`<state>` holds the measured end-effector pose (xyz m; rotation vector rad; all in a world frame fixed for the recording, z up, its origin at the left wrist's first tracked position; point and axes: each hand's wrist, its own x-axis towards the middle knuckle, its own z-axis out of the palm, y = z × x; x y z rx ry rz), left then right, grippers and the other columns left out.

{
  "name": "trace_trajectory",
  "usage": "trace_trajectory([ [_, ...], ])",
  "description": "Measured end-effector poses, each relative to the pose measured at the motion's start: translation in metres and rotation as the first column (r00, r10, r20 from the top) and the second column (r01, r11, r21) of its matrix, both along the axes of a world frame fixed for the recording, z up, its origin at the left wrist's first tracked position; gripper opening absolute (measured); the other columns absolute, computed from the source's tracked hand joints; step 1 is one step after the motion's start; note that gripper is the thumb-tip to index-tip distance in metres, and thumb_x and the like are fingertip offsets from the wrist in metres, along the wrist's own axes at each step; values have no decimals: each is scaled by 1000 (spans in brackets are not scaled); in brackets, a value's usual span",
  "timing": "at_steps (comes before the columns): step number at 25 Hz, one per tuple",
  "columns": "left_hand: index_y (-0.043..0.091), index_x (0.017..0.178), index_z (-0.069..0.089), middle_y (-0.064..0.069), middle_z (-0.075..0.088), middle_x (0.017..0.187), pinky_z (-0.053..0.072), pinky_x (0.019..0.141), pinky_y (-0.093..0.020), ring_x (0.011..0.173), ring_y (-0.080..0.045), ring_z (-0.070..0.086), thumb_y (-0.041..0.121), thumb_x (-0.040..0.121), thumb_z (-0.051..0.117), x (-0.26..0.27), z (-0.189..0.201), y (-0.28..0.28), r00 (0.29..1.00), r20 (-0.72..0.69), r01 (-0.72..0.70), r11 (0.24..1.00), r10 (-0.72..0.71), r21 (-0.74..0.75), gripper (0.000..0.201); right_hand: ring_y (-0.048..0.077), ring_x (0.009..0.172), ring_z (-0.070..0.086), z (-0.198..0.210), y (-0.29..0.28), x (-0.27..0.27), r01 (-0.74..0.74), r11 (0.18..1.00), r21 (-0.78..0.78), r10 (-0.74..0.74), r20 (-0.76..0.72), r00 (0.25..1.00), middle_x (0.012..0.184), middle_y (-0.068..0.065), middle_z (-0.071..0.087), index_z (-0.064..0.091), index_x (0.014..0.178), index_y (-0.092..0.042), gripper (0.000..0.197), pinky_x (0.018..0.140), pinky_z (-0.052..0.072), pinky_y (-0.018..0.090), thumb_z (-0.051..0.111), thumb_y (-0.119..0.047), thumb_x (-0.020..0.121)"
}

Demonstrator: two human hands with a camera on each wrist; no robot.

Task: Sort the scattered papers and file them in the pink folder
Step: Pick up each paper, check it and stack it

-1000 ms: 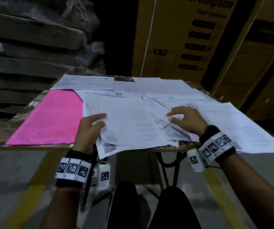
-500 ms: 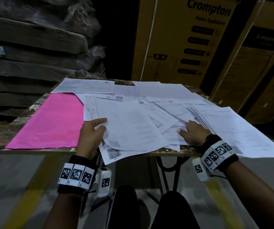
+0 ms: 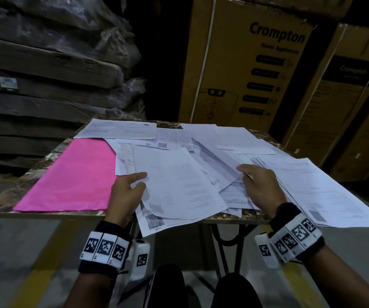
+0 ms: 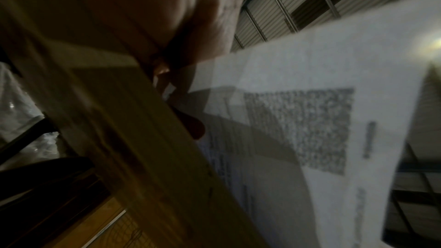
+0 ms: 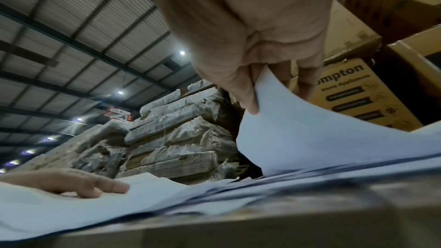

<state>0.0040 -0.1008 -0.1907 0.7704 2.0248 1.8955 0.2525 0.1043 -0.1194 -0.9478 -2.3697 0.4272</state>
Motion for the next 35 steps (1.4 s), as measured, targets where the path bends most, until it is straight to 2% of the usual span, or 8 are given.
trace_trajectory([
  [7,13,127,67,-4,62,133,45,109,-38,126,-20,57,13,94,64,4,6,-1,999,-11,32,999,-33,-26,33,19,125,57,-5,-65,-30,-338,941,24,338,-122,933,133,8,63,66,127,-6,39,106,45,27,51,8,93],
  [13,20,141,54,1,52,147,36,107,-29,134,-11,44,49,94,60,6,12,-2,995,-95,21,998,-26,-52,55,4,111,60,-17,-92,-58,-493,863,-110,493,-27,870,131,-1,65,62,133,-17,43,90,36,0,52,-1,95],
  [17,26,141,54,8,52,143,34,103,-26,132,-8,43,48,87,71,6,12,-3,991,-125,32,997,-40,-68,61,-2,97,63,-20,-105,-66,-589,786,-186,598,-9,801,115,-12,71,62,134,-26,49,87,48,15,49,0,94],
  [19,26,138,56,11,53,136,34,98,-20,126,-4,44,35,82,81,6,9,-3,985,-163,43,995,-57,-85,62,-4,77,61,-21,-103,-66,-585,785,-206,594,-23,804,86,-23,66,63,133,-26,50,72,44,11,49,2,93],
  [21,25,135,59,11,56,133,36,90,-9,123,-3,46,21,77,86,5,7,-5,979,-190,63,995,-78,-83,65,-7,73,62,-19,-98,-65,-559,801,-214,556,-80,827,80,-28,62,64,131,-25,40,70,42,8,55,-6,97],
  [24,25,130,65,10,62,130,42,97,-12,121,-2,54,12,74,86,5,6,-8,973,-203,104,994,-111,-47,61,-4,104,63,-16,-80,-60,-458,844,-278,427,-168,888,116,-13,69,66,128,-28,33,93,54,27,61,-20,96],
  [28,17,124,70,10,68,125,40,90,-1,115,12,57,5,76,84,15,12,-18,964,-224,168,982,-145,83,51,7,131,48,-15,-50,-45,-279,923,-266,246,-152,957,130,-10,60,71,115,-32,23,107,40,33,65,-28,93],
  [35,18,121,71,9,71,122,54,96,-24,119,-7,63,1,76,81,24,24,-28,973,-97,227,936,-208,270,49,14,98,63,-9,-25,-26,-285,855,-433,157,-306,939,109,-13,72,76,97,-35,10,83,52,34,70,-29,91],
])
